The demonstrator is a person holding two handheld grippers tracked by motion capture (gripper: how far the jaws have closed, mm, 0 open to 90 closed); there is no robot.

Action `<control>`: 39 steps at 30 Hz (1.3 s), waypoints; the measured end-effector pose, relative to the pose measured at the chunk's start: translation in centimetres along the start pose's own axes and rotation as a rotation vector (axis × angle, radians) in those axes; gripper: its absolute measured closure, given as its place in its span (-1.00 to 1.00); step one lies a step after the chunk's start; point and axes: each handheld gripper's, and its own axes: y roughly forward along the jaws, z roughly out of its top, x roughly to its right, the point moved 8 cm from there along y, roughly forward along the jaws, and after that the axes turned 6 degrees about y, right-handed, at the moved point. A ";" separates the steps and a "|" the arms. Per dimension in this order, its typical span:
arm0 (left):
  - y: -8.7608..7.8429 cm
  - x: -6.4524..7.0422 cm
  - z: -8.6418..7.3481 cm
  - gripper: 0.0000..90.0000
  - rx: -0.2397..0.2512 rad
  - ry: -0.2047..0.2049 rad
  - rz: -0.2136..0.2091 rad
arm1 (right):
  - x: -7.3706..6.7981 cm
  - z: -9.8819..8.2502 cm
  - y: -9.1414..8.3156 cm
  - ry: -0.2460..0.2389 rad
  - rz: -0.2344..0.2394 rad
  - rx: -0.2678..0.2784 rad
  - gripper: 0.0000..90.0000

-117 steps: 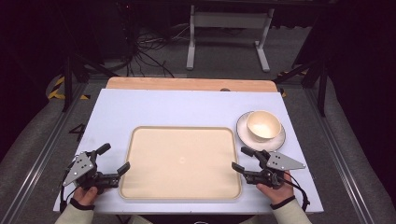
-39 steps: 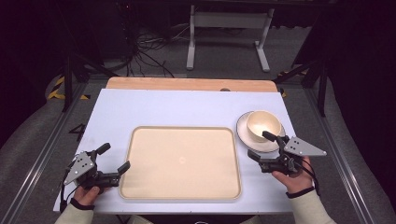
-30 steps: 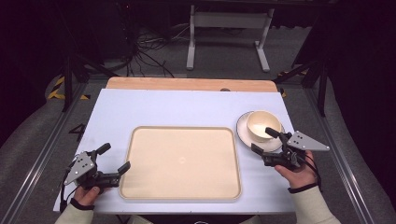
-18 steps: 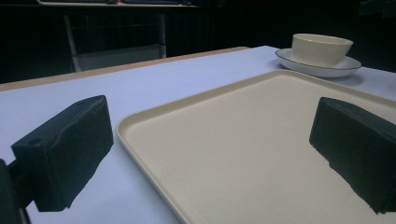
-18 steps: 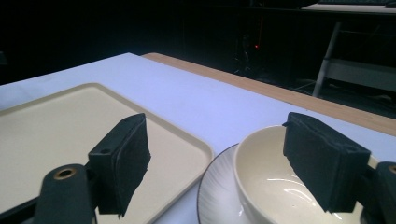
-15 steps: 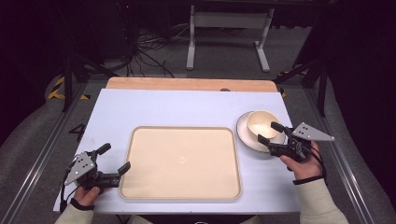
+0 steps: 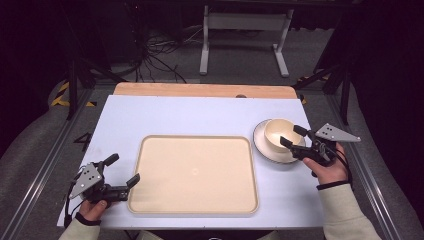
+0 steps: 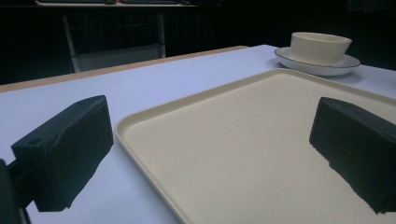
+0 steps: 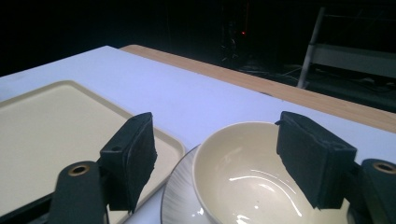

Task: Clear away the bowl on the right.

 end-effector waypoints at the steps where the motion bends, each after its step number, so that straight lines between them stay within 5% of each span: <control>1: 0.0 0.0 0.0 -1.00 0.001 0.000 0.001 | 0.2 0.0 0.0 0.002 -0.006 -0.006 -0.37; 15: 0.0 0.0 0.0 -1.00 -0.002 0.001 -0.001 | 2.0 -0.3 -0.2 0.009 -0.099 -0.168 -0.18; 31: 0.0 0.0 0.0 -1.00 0.001 -0.001 -0.004 | 2.5 0.4 0.2 0.003 -0.107 -0.359 -0.11; 39: 0.0 0.1 0.0 -1.00 -0.001 0.001 -0.006 | 3.3 0.3 1.0 0.009 -0.126 -0.409 -0.11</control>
